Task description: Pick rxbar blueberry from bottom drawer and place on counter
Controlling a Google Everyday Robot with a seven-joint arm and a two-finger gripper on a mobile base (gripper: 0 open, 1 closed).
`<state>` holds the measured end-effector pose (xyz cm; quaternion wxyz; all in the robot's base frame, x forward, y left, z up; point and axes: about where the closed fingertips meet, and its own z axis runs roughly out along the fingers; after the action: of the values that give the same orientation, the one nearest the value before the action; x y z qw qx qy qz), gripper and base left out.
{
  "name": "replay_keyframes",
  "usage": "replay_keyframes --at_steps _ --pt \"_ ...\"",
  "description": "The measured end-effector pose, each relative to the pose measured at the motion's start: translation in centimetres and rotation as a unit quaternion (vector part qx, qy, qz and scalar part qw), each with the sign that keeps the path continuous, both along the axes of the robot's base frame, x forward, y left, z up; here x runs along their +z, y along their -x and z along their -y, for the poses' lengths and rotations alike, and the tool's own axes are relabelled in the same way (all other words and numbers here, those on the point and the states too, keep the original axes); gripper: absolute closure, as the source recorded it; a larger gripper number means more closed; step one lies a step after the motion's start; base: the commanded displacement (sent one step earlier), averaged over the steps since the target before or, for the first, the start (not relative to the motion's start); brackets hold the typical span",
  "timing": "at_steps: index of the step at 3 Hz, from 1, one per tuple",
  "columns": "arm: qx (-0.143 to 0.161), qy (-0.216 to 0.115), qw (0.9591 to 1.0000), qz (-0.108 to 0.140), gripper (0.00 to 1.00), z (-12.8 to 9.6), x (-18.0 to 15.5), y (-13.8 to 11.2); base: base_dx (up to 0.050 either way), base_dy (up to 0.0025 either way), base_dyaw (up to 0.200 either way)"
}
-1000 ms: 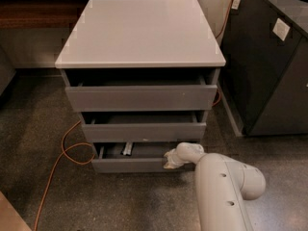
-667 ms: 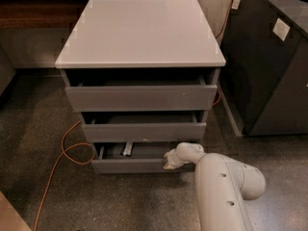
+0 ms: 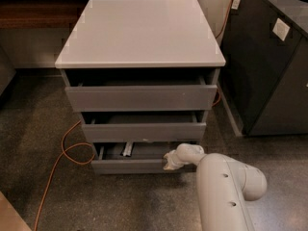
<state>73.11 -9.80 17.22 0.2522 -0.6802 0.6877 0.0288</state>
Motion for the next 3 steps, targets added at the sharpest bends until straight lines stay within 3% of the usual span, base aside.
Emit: replay_keyframes --at_steps 1,2,3 --pt "0.0 0.0 1.0 0.0 1.0 0.0 0.0 0.0 0.0 0.0 0.0" --pt "0.0 0.0 1.0 0.0 0.85 0.0 0.0 0.01 0.0 0.0 0.0" --pt "0.0 0.0 1.0 0.0 0.62 0.0 0.0 0.01 0.0 0.0 0.0"
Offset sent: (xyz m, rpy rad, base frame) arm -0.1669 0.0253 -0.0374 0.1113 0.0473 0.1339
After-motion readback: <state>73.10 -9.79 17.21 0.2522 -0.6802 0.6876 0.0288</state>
